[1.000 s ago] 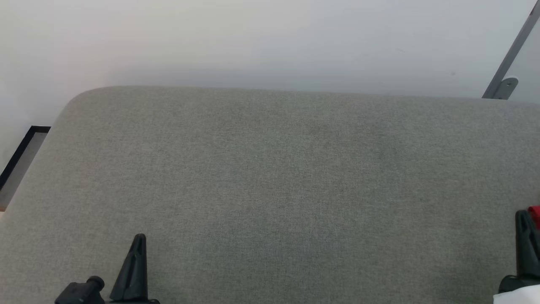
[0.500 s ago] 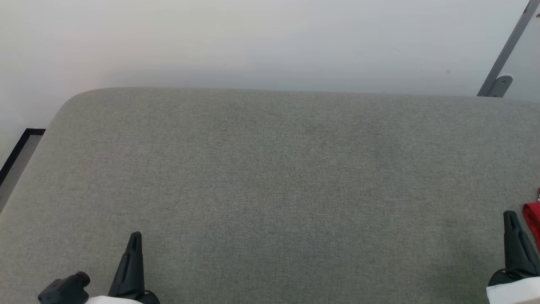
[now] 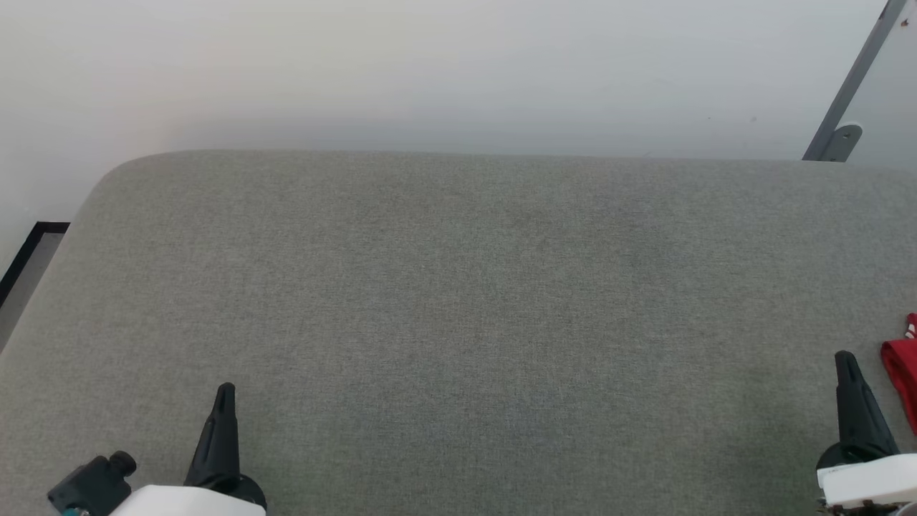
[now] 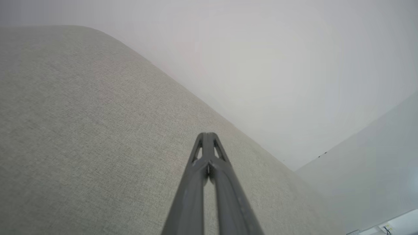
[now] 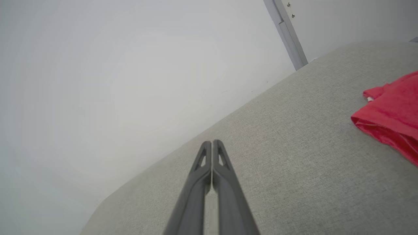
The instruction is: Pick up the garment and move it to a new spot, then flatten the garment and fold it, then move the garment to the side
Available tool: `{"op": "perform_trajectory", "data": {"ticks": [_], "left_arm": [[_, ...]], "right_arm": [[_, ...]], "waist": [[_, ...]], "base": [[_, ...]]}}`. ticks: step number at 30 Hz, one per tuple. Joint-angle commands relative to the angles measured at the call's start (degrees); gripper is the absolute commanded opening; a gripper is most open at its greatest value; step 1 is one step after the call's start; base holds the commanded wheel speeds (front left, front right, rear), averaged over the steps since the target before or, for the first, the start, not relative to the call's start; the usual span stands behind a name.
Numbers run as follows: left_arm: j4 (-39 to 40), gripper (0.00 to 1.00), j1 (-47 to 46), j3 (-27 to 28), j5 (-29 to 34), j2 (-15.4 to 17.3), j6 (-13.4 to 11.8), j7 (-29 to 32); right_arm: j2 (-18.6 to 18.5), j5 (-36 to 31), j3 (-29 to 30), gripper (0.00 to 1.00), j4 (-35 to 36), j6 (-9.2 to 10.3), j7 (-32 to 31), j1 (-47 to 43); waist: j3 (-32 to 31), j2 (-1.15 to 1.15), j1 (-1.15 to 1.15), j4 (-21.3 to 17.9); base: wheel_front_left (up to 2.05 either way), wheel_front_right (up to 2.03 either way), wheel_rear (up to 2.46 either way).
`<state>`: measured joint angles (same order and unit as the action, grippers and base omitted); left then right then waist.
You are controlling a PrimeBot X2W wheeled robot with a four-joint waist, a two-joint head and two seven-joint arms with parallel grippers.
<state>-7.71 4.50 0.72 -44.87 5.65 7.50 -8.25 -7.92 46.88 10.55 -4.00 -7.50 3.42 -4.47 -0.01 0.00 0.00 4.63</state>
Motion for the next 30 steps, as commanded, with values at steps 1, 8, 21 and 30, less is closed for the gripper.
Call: {"op": "perform_trajectory", "data": {"ticks": [1,8,21,30], "left_arm": [[0.46,0.0,-1.65,0.33,-1.8,0.37,-0.01,0.37],[-0.18,0.0,-2.69,0.61,-7.09,0.27,-0.01,1.69],[-1.39,0.0,-4.31,1.16,-15.8,0.02,-0.01,3.94],[-2.15,0.0,-5.36,1.58,-21.24,-0.18,-0.01,5.41]], "right_arm": [[-0.31,1.48,-0.08,0.0,0.43,0.0,-0.35,1.51],[0.29,6.29,-0.49,0.0,-0.7,0.01,-1.4,2.55],[1.27,14.34,-1.22,0.0,-2.6,0.01,-3.16,4.34],[1.85,19.31,-1.69,0.0,-3.81,0.0,-4.33,5.44]], "waist": [[0.0,0.0,0.0,-0.04],[0.02,0.0,0.0,-0.39],[0.04,0.0,0.0,-1.02],[0.06,0.0,0.0,-1.46]], "base": [[0.0,0.0,0.0],[0.0,0.0,0.0],[0.0,0.0,0.0],[0.0,0.0,0.0]]}}
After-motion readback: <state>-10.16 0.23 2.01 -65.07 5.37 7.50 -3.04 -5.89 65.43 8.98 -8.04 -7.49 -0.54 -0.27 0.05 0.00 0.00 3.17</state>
